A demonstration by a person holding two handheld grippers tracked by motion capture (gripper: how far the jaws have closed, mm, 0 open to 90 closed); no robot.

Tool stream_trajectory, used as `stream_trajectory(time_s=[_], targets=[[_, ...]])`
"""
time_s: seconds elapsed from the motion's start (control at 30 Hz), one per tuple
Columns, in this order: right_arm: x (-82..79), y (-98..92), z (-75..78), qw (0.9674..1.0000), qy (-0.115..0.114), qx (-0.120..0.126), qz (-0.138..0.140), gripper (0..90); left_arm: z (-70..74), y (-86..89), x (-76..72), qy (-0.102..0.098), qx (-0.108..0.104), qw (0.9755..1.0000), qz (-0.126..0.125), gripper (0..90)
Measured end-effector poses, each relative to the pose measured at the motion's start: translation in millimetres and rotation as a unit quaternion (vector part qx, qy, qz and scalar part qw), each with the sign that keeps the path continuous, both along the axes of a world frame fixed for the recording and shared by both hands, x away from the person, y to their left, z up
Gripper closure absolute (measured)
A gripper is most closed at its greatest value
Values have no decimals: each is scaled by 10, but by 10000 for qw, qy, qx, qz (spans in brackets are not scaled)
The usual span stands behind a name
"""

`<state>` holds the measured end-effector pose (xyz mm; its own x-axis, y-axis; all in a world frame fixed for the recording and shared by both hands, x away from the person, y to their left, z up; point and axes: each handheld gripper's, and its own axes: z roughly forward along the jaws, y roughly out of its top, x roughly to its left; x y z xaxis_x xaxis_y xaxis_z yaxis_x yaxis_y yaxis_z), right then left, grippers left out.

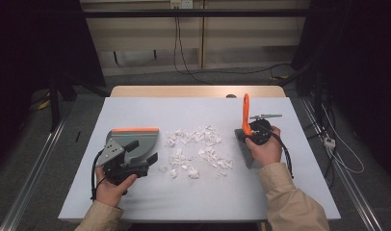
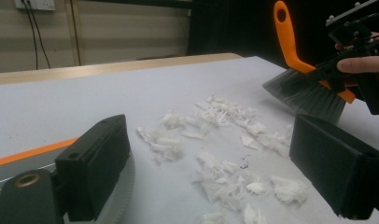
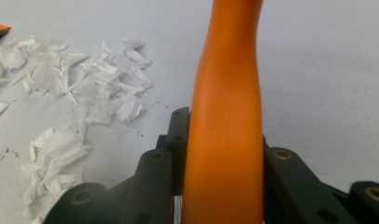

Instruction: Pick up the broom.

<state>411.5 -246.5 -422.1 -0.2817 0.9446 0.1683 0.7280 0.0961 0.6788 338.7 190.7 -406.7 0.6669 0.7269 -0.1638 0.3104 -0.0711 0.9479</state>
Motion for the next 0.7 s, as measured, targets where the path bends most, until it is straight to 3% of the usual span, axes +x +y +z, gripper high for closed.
stream_trajectory(time_s=[0.13, 0.2, 0.27, 0.4, 0.47, 0.53, 0.6, 0.63, 0.7], targets=[[-42, 13, -5, 9998, -67, -140, 117, 683, -3, 9, -2, 11, -4, 10000, -11, 117], [-78, 16, -5, 9997, -127, -79, 193, 669, -3, 16, -2, 21, -15, 10000, 3, 117], [-122, 13, 6, 9995, -195, -112, 232, 618, -9, 25, 1, 15, -10, 10000, 26, 118], [-219, -3, 102, 9983, -304, -275, 405, 598, -20, 41, 6, 35, 24, 10000, 42, 117], [-266, -29, 145, 9971, -355, -472, 470, 611, -21, 49, 4, 27, 14, 10000, 55, 117], [-284, -62, 136, 9961, -213, -666, 535, 634, -21, 58, 6, 30, 0, 10000, 66, 117], [-285, -99, 87, 9957, 15, -677, 627, 699, -21, 77, 9, 50, -2, 10000, 71, 111], [-288, -115, 64, 9960, 88, -646, 617, 710, -19, 89, 11, 52, -1, 10000, 71, 108], [-290, -134, 45, 9970, 25, -449, 628, 714, -18, 114, 14, 60, -11, 9999, 87, 104]])
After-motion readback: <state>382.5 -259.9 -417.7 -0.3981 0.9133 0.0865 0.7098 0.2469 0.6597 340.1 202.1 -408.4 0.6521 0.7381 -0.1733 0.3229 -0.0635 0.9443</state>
